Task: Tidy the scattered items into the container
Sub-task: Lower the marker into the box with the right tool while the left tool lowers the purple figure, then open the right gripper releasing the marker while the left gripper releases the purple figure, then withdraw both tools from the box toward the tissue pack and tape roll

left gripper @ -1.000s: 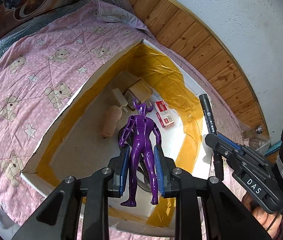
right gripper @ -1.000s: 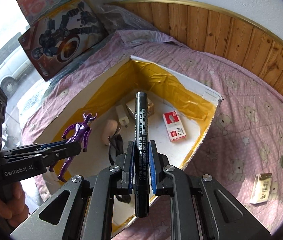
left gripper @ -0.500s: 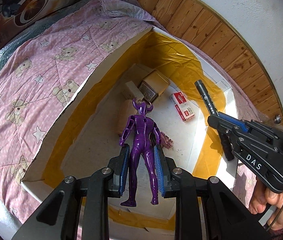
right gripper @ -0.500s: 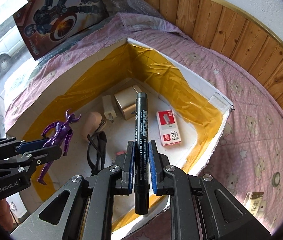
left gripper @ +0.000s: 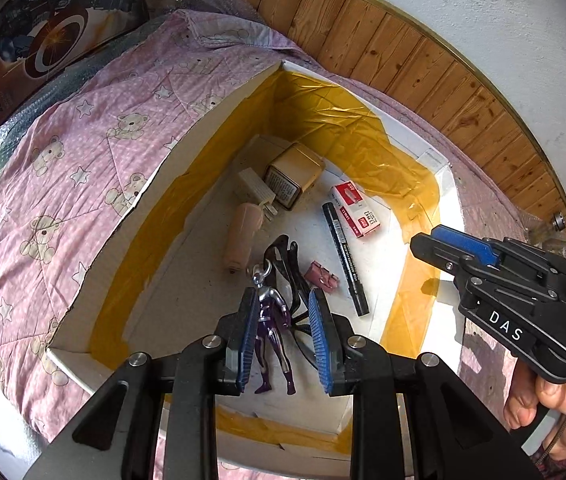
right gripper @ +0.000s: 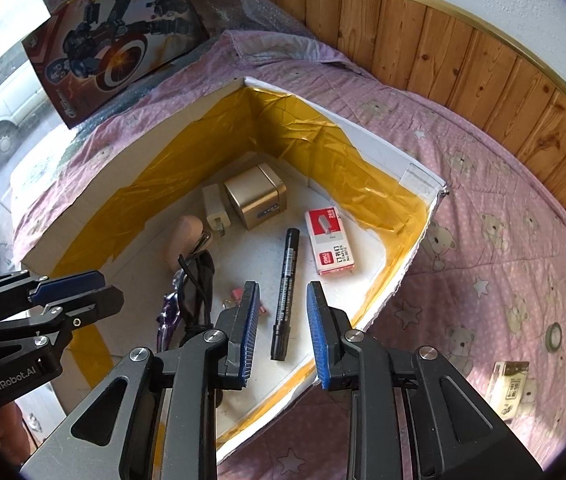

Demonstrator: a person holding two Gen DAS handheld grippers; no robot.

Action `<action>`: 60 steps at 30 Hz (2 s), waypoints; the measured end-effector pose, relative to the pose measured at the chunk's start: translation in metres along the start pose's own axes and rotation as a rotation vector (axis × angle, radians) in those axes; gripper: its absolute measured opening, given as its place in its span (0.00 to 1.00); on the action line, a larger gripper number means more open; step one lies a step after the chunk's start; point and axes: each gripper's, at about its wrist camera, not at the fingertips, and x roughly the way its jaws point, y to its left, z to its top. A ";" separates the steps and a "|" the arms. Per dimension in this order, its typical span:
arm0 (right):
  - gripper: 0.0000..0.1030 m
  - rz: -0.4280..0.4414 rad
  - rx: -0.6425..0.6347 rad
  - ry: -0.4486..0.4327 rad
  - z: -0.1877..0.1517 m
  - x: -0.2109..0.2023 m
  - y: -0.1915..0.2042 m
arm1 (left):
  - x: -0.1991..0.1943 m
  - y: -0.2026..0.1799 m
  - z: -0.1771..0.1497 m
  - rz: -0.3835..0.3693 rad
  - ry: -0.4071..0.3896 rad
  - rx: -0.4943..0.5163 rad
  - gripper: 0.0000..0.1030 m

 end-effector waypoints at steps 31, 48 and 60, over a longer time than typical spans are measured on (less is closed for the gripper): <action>0.28 0.207 0.358 -0.112 -0.143 -0.078 -0.019 | -0.071 -0.078 -0.049 0.045 -0.147 0.217 0.27; 0.31 0.227 0.612 -0.133 -0.243 -0.087 -0.080 | -0.051 -0.154 -0.086 -0.090 -0.057 0.316 0.42; 0.31 0.114 0.756 -0.180 -0.273 -0.108 -0.184 | 0.016 -0.236 -0.095 -0.220 0.128 0.346 0.58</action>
